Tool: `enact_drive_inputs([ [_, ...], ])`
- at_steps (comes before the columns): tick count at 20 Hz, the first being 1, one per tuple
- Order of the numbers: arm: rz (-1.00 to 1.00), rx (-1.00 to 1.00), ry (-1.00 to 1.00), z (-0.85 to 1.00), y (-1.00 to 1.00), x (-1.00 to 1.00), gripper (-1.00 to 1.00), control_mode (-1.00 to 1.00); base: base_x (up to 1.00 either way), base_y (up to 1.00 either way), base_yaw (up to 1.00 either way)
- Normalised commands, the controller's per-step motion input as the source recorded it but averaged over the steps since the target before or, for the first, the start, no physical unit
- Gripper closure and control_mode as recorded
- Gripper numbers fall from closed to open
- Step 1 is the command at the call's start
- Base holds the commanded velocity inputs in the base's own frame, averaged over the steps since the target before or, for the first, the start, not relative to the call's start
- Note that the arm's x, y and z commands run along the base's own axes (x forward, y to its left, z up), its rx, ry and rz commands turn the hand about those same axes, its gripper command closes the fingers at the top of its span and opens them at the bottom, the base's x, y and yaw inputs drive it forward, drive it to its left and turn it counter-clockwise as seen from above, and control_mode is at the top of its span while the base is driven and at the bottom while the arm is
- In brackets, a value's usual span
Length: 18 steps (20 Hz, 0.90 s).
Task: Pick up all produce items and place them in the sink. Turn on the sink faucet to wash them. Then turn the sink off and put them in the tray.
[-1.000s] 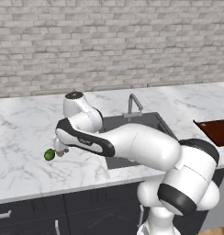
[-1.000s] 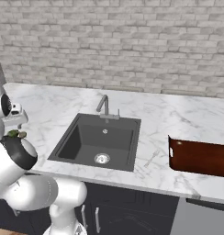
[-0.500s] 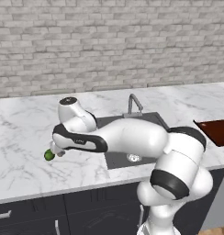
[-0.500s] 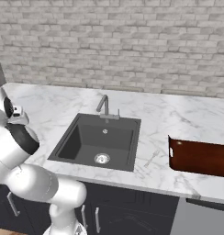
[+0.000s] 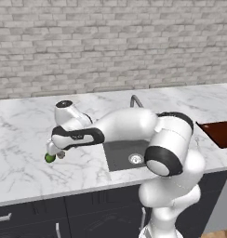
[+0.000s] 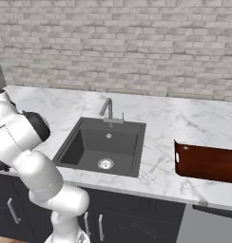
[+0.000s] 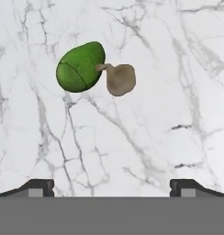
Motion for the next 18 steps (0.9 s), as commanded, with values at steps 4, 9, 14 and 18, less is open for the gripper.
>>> enact_drive_inputs([
  [4,0.00,-0.01,0.02,-0.17,0.23,0.28,-1.00,-1.00,0.00,0.00,0.00],
  [9,0.00,-0.03,0.00,-0.15,0.15,0.28,-1.00,-1.00,0.00,0.00,0.00],
  [14,0.00,-0.03,0.01,-0.13,0.09,0.31,-1.00,-1.00,0.00,0.00,0.00],
  [18,0.00,-0.02,0.02,-0.19,0.08,0.31,-1.00,-1.00,0.00,0.00,0.00],
])
